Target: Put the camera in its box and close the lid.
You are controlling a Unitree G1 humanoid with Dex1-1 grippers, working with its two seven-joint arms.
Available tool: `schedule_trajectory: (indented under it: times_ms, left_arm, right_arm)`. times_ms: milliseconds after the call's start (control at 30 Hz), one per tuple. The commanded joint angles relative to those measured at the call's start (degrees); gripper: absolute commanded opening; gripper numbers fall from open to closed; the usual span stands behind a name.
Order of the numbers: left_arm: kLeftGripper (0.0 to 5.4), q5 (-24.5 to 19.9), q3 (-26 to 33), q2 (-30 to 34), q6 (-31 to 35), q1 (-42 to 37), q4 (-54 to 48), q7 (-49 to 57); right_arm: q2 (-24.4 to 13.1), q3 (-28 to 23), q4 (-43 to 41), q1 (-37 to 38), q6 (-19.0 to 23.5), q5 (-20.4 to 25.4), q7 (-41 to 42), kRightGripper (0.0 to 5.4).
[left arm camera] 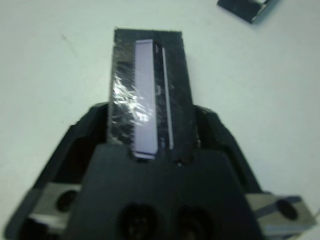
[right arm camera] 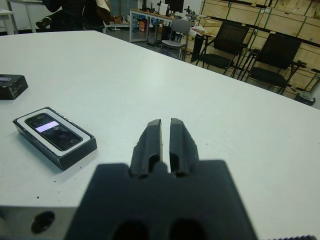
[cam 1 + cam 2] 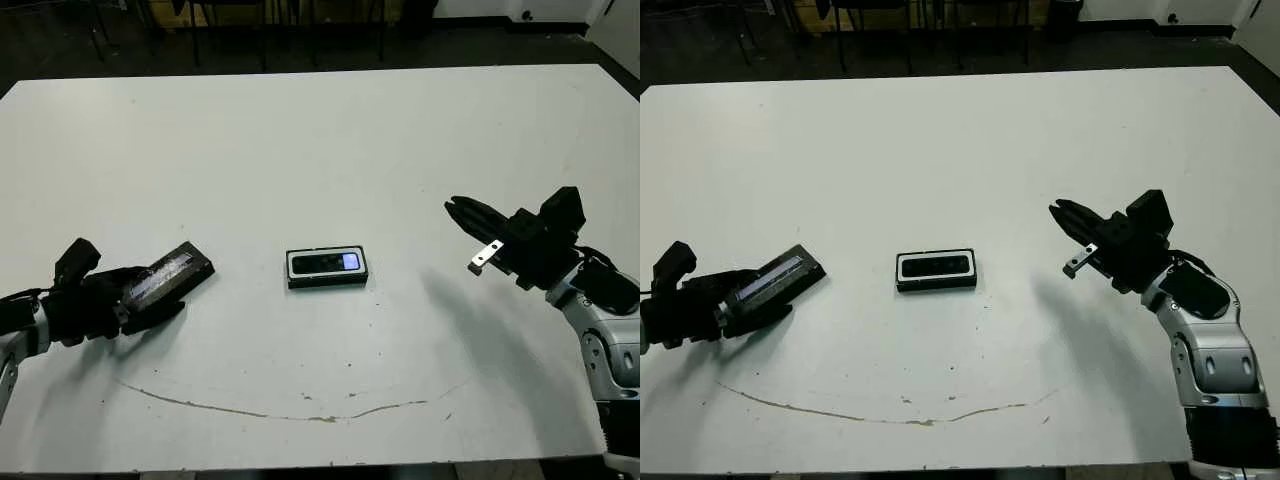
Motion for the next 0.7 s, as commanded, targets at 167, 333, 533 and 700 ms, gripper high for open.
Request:
schedule_trajectory:
  times_ms: [167,333,533,700]
  left_arm:
    - [2.80,1.13,-1.41,0.49,1.57,0.33,1.61,-1.59]
    - [2.80,1.35,-0.93,0.09,0.07,0.55,1.00,-0.78]
    - [2.80,0.81,-0.08,-0.67,-0.40,0.87,-2.45,1.79]
    - [2.80,-1.12,0.55,-0.93,2.51,-0.64,-9.95,3.96]
  right_arm:
    - [-1.03,-0.48,0.79,0.52,0.79,0.25,0.35,0.00]
    - [-1.33,-0.13,0.54,0.46,0.80,-0.34,0.20,0.00]
    - [-1.31,0.19,-0.77,0.78,3.04,-0.37,-0.85,0.00]
    - [-0.67,0.62,-0.66,1.58,1.48,-0.85,-1.35,0.00]
